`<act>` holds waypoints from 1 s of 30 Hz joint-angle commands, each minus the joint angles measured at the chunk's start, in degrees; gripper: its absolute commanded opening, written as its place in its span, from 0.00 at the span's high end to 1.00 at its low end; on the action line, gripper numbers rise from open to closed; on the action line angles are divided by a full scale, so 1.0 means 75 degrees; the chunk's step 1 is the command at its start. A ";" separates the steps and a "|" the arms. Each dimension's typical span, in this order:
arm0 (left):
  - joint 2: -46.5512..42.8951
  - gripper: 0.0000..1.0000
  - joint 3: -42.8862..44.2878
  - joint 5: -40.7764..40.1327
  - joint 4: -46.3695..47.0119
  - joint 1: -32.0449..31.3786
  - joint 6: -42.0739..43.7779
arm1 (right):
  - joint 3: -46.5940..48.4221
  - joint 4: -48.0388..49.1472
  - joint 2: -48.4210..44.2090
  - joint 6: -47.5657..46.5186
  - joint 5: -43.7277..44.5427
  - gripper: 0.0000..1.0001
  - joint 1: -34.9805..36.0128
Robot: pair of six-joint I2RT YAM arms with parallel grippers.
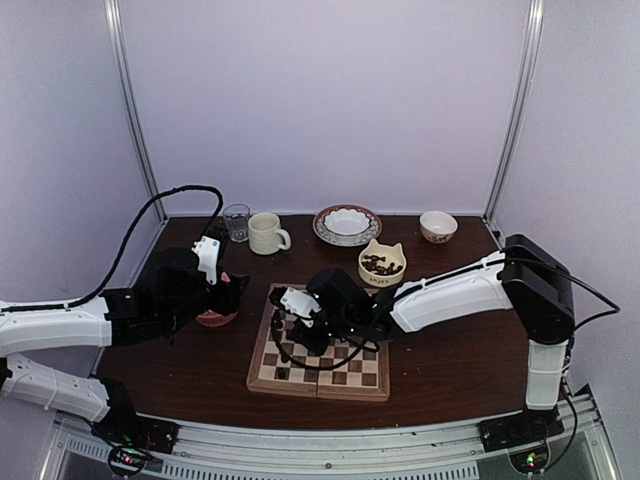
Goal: Set up the chess pieces on the board
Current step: Place the pawn at d2.
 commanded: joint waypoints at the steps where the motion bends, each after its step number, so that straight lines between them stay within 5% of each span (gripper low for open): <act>1: -0.0001 0.34 0.0299 0.0002 0.0160 -0.0033 0.0017 | -0.0399 0.0376 -0.0873 0.0147 0.0344 0.63 -0.0178; 13: 0.0104 0.34 0.0297 -0.0036 0.0208 -0.0033 0.0051 | -0.0317 -0.1002 -0.1937 0.1518 0.1025 0.70 -0.2368; 30: 0.0113 0.34 0.0324 -0.0015 0.0186 -0.0033 0.0087 | 0.2985 -0.4458 0.0590 0.2868 0.1339 0.74 -0.4096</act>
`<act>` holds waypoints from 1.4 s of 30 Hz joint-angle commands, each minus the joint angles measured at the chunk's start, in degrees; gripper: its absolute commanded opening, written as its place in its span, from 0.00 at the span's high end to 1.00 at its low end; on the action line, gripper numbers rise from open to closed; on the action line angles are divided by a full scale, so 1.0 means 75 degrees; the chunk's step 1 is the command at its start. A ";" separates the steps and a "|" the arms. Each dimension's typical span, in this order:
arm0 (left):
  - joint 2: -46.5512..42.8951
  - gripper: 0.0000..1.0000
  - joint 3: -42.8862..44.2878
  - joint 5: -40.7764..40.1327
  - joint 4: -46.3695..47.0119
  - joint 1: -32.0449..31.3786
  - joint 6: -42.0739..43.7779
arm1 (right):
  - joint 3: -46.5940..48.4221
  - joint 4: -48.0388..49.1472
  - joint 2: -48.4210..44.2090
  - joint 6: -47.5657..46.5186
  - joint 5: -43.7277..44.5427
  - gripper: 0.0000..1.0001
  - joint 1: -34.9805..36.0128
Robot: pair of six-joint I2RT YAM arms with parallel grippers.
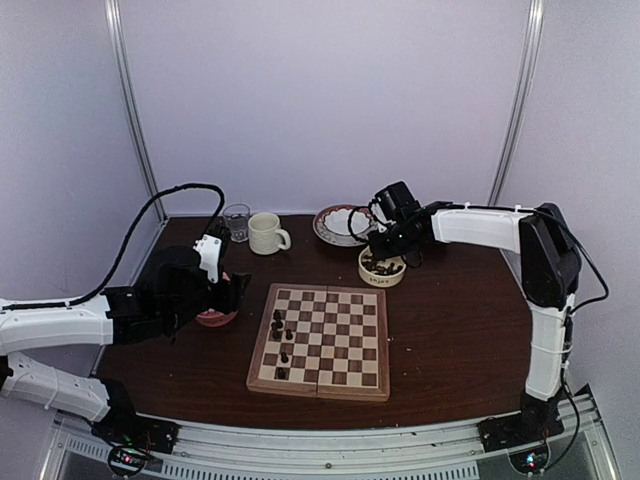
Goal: Set up the chess pieces on the board
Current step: Place the pawn at d2, then pick up the chess pile from the chessboard.
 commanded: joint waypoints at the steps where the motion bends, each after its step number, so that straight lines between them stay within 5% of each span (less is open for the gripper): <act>1: 0.0019 0.34 0.0228 -0.0015 0.0196 -0.0034 0.0090 | 0.0699 -0.1159 0.0579 0.0929 0.0213 0.73 -0.0221; 14: 0.0023 0.34 0.0238 -0.0013 0.0173 -0.0033 0.0097 | 0.1150 -0.1736 0.1148 0.2460 0.1419 0.70 -0.0356; 42: -0.0020 0.34 0.0233 -0.0017 0.0138 -0.0034 0.0107 | 0.2586 -0.2528 0.2576 0.3288 0.1330 0.71 -0.0459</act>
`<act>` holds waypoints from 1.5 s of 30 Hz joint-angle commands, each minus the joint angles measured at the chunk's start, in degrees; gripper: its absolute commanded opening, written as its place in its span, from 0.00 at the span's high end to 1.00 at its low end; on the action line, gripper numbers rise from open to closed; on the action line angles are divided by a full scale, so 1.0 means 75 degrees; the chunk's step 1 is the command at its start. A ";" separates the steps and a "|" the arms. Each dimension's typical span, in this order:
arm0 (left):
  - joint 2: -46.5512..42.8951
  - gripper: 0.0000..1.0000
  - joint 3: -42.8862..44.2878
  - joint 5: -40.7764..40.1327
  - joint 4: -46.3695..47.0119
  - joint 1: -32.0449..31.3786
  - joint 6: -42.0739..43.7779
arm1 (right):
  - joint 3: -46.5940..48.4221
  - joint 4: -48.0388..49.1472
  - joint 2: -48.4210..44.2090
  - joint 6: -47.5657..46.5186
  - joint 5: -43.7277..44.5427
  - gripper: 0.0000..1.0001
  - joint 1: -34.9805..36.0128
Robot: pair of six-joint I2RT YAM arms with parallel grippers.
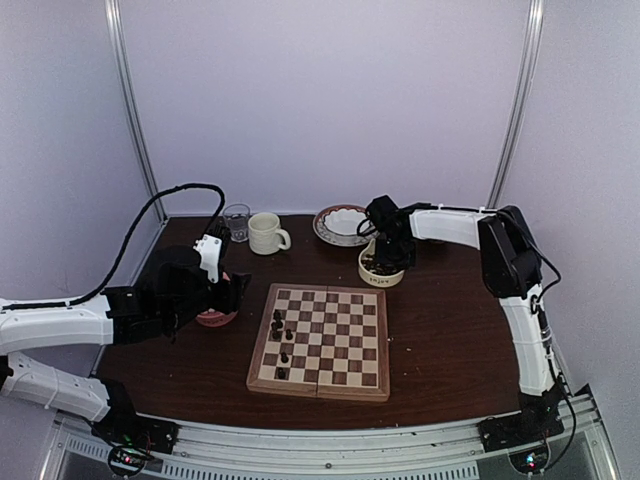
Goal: Set up the chess pieces on the board
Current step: Pick up the chess pile from the chessboard.
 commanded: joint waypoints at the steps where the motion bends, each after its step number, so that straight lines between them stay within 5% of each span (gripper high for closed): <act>1: -0.0030 0.34 0.0230 -0.0017 0.0141 -0.0034 0.0105 | 0.0218 -0.0010 0.0231 0.0231 -0.0180 0.71 -0.0068; 22: -0.0012 0.34 0.0252 -0.0005 0.0117 -0.0034 0.0105 | -0.0521 0.1103 -0.0820 -0.0009 -0.0745 0.90 -0.0237; 38: -0.0005 0.34 0.0255 0.0020 0.0119 -0.0034 0.0105 | -0.1857 0.2700 -0.2057 -0.1343 -0.0832 0.89 -0.0237; 45: -0.0024 0.34 0.0267 0.0104 0.0118 -0.0034 0.0076 | -0.2406 0.3392 -0.2335 -0.1836 -0.2186 0.92 -0.0227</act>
